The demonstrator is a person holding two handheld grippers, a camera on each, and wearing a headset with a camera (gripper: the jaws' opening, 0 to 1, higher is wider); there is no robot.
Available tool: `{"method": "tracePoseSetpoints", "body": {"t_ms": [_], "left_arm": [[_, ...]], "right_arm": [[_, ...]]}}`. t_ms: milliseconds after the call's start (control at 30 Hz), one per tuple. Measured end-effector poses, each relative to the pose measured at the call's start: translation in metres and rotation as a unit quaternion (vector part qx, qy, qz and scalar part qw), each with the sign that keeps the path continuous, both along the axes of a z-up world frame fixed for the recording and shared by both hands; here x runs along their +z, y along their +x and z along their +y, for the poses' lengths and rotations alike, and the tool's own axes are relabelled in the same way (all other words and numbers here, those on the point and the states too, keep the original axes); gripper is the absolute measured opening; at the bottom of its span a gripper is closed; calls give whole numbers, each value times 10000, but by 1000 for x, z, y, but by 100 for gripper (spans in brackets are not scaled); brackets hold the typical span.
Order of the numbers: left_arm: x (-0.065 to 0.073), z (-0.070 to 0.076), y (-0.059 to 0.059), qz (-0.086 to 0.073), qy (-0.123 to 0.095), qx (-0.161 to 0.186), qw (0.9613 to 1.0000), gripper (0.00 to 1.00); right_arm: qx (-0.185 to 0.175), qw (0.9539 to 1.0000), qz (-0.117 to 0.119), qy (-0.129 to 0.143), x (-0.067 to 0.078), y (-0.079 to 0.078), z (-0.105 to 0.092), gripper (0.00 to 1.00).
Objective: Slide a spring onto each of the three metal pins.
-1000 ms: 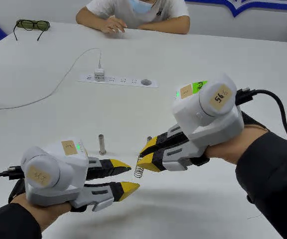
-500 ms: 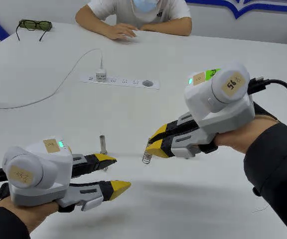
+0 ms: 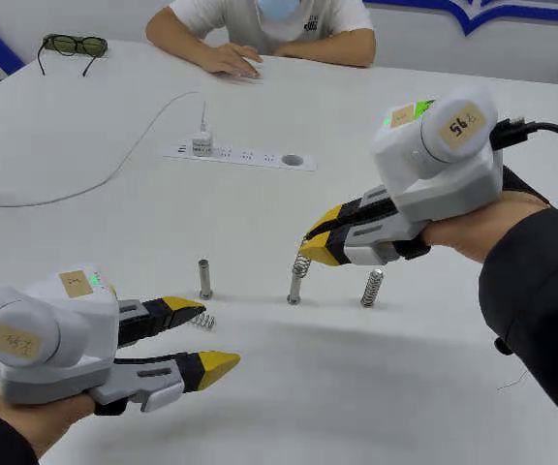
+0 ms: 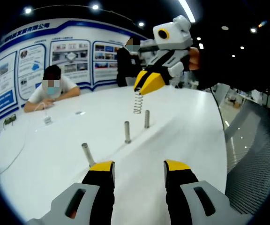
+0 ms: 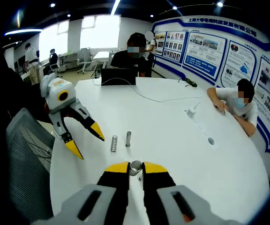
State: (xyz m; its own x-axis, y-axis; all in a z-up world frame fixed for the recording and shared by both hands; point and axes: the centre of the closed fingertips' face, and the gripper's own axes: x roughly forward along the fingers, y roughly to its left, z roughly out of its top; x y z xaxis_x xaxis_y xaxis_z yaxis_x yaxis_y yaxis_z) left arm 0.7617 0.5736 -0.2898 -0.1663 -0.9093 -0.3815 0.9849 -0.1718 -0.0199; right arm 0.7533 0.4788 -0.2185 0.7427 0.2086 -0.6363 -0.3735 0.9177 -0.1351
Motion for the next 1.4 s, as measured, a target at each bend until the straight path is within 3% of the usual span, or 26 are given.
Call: {"method": "tracePoseSetpoints", "body": {"t_ms": [267,633,1400], "left_arm": [[-1,3,0,32,20,51,10000,43],[-4,5,2,67,47,76,9999,43],[-9,8,7,93,84,111,9999,42]], "right_arm": [[-188,9998,53,-71,-7,9,-15,11],[-207,9995,226,-60,-23,18,-17,11],[-177,9986,489,-130,-46,20,-16,11]]}}
